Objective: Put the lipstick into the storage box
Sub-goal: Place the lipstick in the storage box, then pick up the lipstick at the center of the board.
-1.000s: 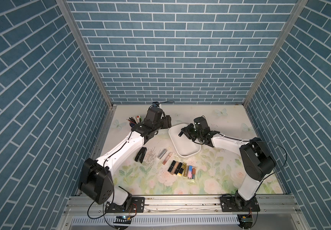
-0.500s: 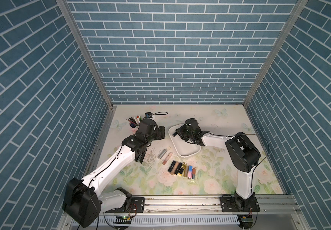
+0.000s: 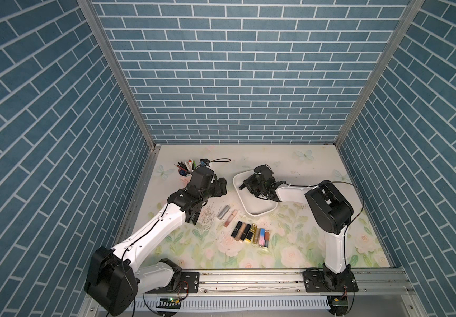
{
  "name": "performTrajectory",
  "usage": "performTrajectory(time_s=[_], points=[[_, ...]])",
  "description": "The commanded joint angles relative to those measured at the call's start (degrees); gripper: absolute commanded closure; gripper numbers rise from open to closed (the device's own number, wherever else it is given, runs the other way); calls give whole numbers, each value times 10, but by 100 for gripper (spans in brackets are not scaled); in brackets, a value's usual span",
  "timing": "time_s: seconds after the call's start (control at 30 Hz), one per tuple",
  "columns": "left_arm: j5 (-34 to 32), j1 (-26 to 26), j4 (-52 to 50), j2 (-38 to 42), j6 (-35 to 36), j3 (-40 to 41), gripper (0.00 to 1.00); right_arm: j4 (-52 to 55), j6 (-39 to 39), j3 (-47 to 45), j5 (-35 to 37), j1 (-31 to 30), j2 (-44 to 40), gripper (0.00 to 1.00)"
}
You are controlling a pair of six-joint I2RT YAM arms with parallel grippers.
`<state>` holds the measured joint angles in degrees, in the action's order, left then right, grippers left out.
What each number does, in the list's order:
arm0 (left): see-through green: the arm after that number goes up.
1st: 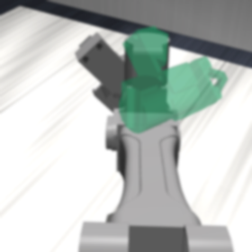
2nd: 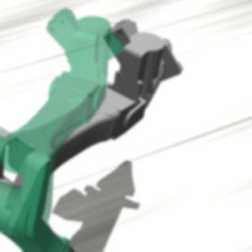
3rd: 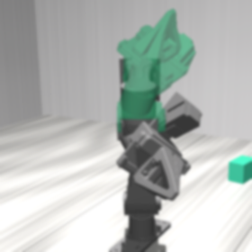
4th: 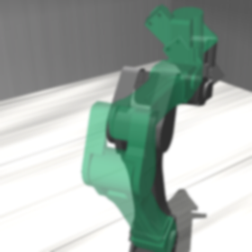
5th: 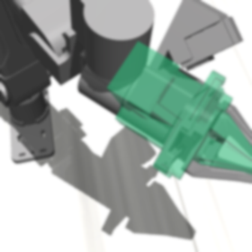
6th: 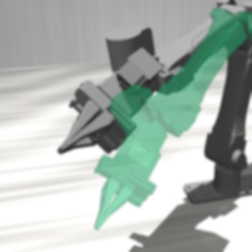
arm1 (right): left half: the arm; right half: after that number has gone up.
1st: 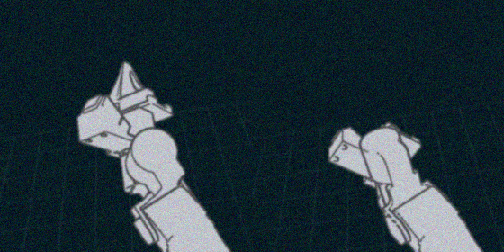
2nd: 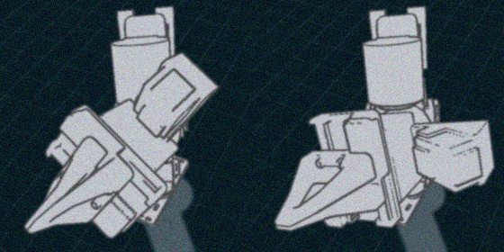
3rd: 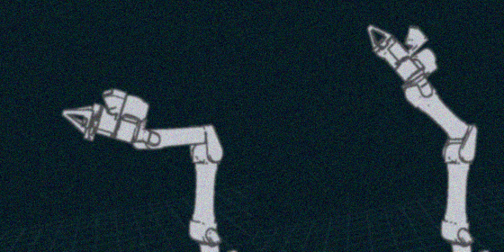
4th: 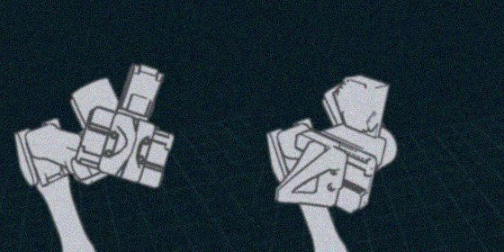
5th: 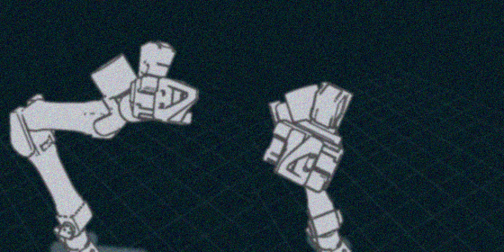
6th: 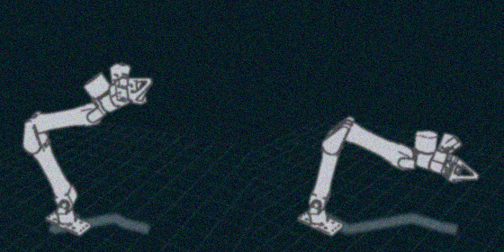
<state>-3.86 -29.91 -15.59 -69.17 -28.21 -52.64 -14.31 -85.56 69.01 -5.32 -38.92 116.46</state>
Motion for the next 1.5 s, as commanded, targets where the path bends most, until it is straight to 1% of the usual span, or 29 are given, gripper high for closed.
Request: performTrajectory(time_s=[0.0, 0.1, 0.17, 0.23, 0.33, 0.4, 0.47, 0.53, 0.63, 0.7, 0.8, 0.9, 1.03, 1.23, 1.3, 1.33, 1.4, 1.47], points=[[-8, 2, -4, 9, 5, 8, 18, 2, -12, 14, -1, 5, 17, 69], [-9, 2, -4, 9, 5, 9, 17, 1, -8, 18, -4, 8, 20, 64], [-9, 2, -4, 9, 5, 10, 17, 4, -3, 20, -4, 8, 19, 57], [-9, 2, -3, 9, 4, 11, 17, 6, 3, 23, -4, 8, 15, 52], [-8, 2, -1, 10, 3, 12, 17, 12, 21, 32, -2, 8, 2, 51], [-7, 2, 1, 12, 3, 12, 16, 26, 46, 49, 3, 7, -15, 52], [-3, 2, 3, 12, 3, 12, 16, 53, 90, 81, -5, 7, -32, 52], [9, 2, 7, 16, 5, 16, 16, 106, 151, 120, -14, 6, -53, 51], [26, 2, 10, 25, 6, 24, 16, 194, 234, 143, -31, 5, -97, 51], [36, 0, 12, 36, 6, 33, 16, 251, 293, 133, -36, 5, -137, 51], [49, -11, 24, 58, 5, 56, 15, 331, 364, 81, -29, 2, -215, 51], [49, -35, 38, 80, 1, 80, 14, 385, 398, 2, -26, 0, -299, 49], [45, -83, 70, 100, -12, 112, 14, 427, 401, -97, -40, -7, -395, 45], [26, -144, 96, 107, -33, 141, 12, 497, 373, -180, -6, -44, -493, 41], [24, -152, 105, 111, -42, 150, 11, 506, 352, -205, 4, -65, -516, 41], [22, -156, 108, 112, -47, 154, 8, 508, 338, -218, 6, -80, -525, 41], [17, -160, 110, 114, -54, 160, 5, 512, 314, -242, 26, -110, -531, 41], [13, -163, 112, 114, -58, 164, 5, 512, 292, -265, 39, -143, -530, 41]])
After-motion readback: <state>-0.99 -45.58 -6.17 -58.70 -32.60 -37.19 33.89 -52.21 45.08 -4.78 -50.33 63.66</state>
